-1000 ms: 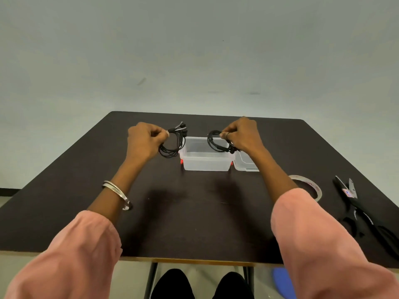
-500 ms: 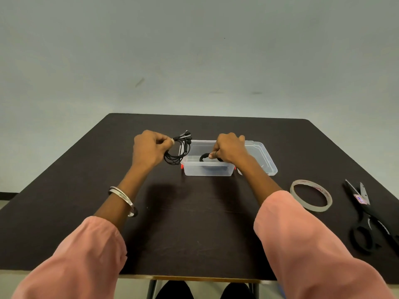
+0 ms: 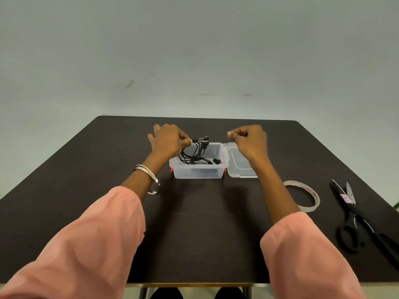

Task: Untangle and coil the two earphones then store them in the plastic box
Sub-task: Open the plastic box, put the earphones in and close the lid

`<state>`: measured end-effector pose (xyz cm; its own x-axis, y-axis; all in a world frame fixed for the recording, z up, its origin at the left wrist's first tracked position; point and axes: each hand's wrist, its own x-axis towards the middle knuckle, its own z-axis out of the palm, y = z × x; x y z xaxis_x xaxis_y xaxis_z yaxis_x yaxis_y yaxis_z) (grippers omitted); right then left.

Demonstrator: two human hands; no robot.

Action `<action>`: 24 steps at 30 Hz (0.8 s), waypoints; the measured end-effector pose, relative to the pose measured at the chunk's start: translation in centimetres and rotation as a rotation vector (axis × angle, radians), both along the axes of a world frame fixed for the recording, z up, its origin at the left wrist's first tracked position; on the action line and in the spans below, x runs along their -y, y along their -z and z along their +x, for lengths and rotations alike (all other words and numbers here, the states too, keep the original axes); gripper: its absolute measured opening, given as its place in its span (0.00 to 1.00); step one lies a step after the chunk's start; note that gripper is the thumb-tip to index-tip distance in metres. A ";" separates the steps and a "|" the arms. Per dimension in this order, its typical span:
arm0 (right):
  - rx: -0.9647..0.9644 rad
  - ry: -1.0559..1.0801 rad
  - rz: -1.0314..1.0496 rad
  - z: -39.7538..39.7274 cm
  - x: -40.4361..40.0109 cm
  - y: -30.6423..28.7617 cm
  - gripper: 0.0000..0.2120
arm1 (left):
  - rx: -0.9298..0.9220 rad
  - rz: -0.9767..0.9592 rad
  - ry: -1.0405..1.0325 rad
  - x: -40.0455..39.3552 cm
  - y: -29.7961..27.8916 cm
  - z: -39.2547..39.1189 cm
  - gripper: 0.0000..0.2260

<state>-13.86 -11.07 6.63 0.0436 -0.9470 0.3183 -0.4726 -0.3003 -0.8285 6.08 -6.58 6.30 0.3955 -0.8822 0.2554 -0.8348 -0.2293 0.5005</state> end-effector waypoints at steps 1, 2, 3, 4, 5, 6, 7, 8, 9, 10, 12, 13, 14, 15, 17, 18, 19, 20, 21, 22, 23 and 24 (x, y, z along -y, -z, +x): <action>0.027 0.018 -0.001 -0.6 -0.2 0.2 0.05 | 0.036 0.045 -0.010 0.3 0.3 -0.2 0.07; 0.046 0.037 0.002 -1.0 -0.4 0.5 0.05 | 0.071 0.086 -0.024 0.6 0.5 -0.4 0.08; 0.059 0.057 0.006 -1.4 -0.4 0.9 0.05 | 0.102 0.124 -0.040 0.8 0.8 -0.5 0.09; 0.069 0.076 0.011 -1.7 -0.4 1.2 0.05 | 0.125 0.159 -0.056 0.9 1.1 -0.6 0.10; 0.076 0.093 0.014 -1.9 -0.4 1.6 0.06 | 0.144 0.190 -0.072 1.0 1.3 -0.7 0.11; 0.083 0.108 0.020 -2.0 -0.4 2.0 0.07 | 0.159 0.213 -0.083 1.1 1.6 -0.7 0.12; 0.088 0.118 0.023 -2.2 -0.4 2.3 0.07 | 0.175 0.227 -0.087 1.1 1.9 -0.7 0.12; 0.090 0.122 0.026 -2.3 -0.3 2.6 0.07 | 0.183 0.235 -0.088 1.1 2.2 -0.7 0.13; 0.085 0.124 0.030 -2.4 -0.3 2.8 0.07 | 0.181 0.242 -0.088 1.2 2.5 -0.7 0.13; 0.078 0.125 0.034 -2.5 -0.3 3.0 0.07 | 0.167 0.253 -0.089 1.3 2.7 -0.6 0.14; 0.064 0.134 0.042 -2.8 -0.2 3.3 0.08 | 0.114 0.292 -0.097 1.4 3.0 -0.3 0.15; 0.059 0.143 0.047 -3.0 -0.2 3.3 0.08 | 0.082 0.312 -0.096 1.5 3.0 -0.2 0.16; 0.052 0.151 0.050 -3.2 -0.2 3.4 0.09 | 0.050 0.323 -0.088 1.5 3.0 0.0 0.16; 0.044 0.157 0.050 -3.4 -0.3 3.4 0.09 | 0.022 0.325 -0.073 1.4 2.8 0.1 0.15; 0.028 0.173 0.042 -3.8 -0.3 3.4 0.09 | -0.017 0.317 -0.036 1.3 2.5 0.3 0.15; 0.025 0.182 0.042 -4.0 -0.3 3.4 0.09 | -0.020 0.320 -0.019 1.3 2.3 0.4 0.15; 0.026 0.189 0.046 -4.3 -0.2 3.3 0.08 | -0.009 0.329 -0.001 1.4 2.0 0.5 0.15; 0.030 0.195 0.052 -4.6 -0.1 3.2 0.08 | 0.010 0.346 0.017 1.4 1.8 0.7 0.15; 0.033 0.199 0.054 -4.9 -0.1 3.0 0.08 | 0.038 0.365 0.034 1.3 1.6 0.7 0.15; 0.031 0.201 0.053 -5.1 -0.1 3.0 0.07 | 0.070 0.374 0.046 1.2 1.5 0.8 0.15; 0.026 0.206 0.049 -5.4 -0.1 2.9 0.07 | 0.101 0.362 0.049 1.1 1.2 0.7 0.14; 0.014 0.216 0.044 -5.7 0.0 2.8 0.06 | 0.126 0.321 0.044 1.1 1.0 0.6 0.14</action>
